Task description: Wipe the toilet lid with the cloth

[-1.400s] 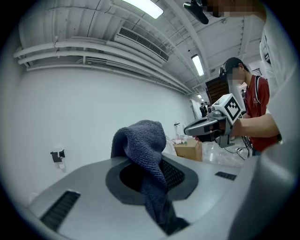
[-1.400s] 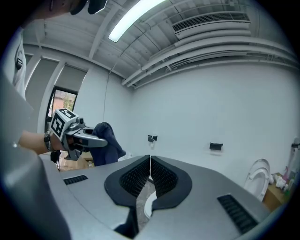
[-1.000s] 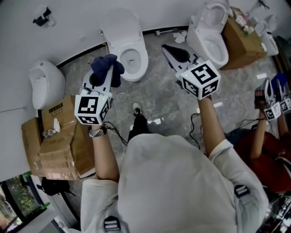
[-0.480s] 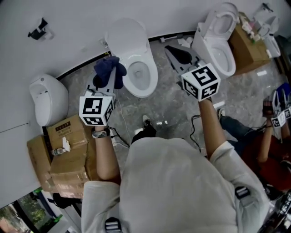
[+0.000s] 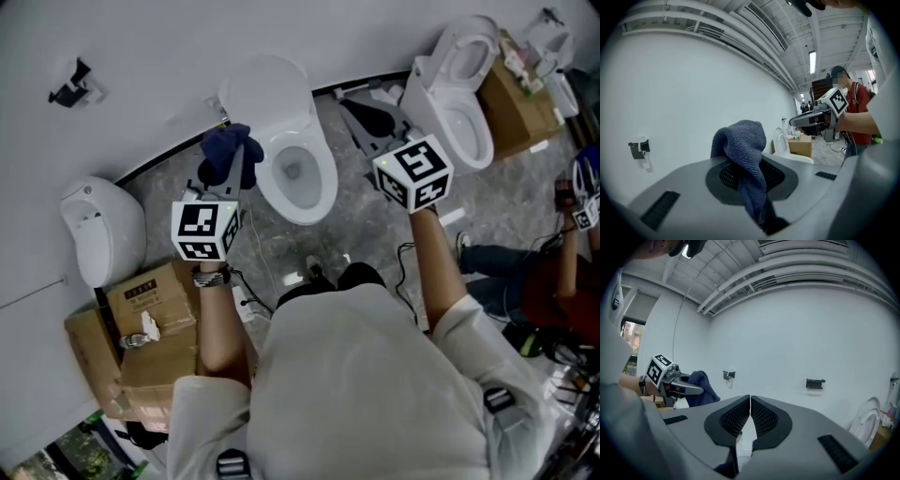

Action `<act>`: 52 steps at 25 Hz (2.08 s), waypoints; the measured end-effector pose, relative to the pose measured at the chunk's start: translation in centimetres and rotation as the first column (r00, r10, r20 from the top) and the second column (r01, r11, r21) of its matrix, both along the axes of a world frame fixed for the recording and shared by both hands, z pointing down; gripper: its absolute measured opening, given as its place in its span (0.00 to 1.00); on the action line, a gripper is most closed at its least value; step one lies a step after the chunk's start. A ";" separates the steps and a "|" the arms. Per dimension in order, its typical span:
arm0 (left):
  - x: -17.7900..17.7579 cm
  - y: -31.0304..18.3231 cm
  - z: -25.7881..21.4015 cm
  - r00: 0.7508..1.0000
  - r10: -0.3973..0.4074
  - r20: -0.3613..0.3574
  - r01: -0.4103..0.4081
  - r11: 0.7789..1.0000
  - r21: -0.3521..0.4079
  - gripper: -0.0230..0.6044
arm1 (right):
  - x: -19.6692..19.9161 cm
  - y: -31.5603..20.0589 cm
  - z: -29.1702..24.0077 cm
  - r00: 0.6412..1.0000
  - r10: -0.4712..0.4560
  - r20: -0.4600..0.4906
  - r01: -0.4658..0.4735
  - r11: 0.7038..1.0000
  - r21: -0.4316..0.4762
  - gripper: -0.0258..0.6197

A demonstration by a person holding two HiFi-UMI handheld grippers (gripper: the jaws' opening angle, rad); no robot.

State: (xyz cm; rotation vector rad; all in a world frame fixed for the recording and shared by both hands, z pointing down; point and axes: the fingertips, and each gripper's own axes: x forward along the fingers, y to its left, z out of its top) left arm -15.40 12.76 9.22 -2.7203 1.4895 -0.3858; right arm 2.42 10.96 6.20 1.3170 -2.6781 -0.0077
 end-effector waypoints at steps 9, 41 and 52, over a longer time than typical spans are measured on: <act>-1.0 -6.7 3.2 1.000 -0.008 -0.014 0.008 0.999 -0.047 0.11 | -1.4 -6.1 3.2 1.000 0.008 0.015 -0.007 0.999 -0.040 0.09; -3.5 -34.0 22.3 0.952 -0.304 -0.045 0.288 0.933 -0.214 0.12 | -1.0 -31.4 23.1 0.997 -0.059 0.041 0.067 0.973 -0.219 0.09; -4.5 -38.0 28.3 0.941 -0.339 0.015 0.332 0.910 -0.248 0.12 | -1.4 -34.7 27.1 0.996 -0.065 0.061 0.079 0.957 -0.278 0.09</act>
